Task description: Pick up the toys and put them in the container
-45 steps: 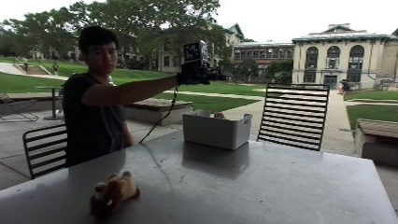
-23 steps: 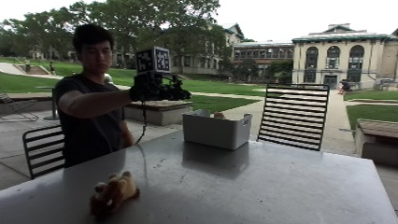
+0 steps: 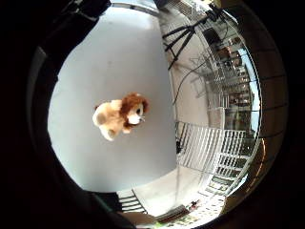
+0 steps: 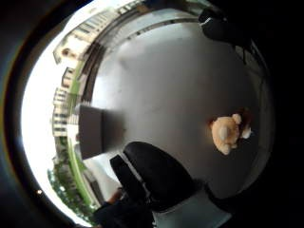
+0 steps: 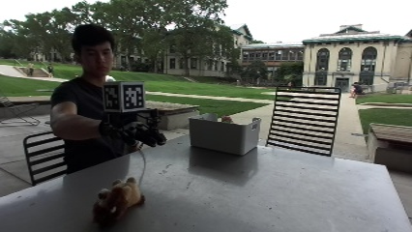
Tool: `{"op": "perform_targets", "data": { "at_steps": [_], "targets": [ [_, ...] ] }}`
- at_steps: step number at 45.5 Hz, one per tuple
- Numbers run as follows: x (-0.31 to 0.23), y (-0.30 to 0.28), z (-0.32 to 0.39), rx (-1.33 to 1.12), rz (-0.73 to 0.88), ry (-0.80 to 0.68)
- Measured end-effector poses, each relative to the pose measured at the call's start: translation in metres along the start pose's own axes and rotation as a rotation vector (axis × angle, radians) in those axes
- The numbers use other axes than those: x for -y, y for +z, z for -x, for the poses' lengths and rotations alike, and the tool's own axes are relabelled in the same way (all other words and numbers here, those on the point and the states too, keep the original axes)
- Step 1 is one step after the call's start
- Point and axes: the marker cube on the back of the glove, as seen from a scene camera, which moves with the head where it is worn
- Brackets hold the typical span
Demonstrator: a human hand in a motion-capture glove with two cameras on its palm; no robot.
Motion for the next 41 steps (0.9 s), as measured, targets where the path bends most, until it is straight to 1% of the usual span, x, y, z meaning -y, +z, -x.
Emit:
{"op": "perform_targets", "data": {
  "at_steps": [11, 32, 41],
  "targets": [
    [-0.008, 0.046, -0.029, 0.013, 0.026, 0.004],
    [-0.027, 0.132, -0.068, 0.03, 0.154, 0.105],
    [-0.035, 0.15, -0.076, -0.001, 0.202, 0.133]
  ]
}}
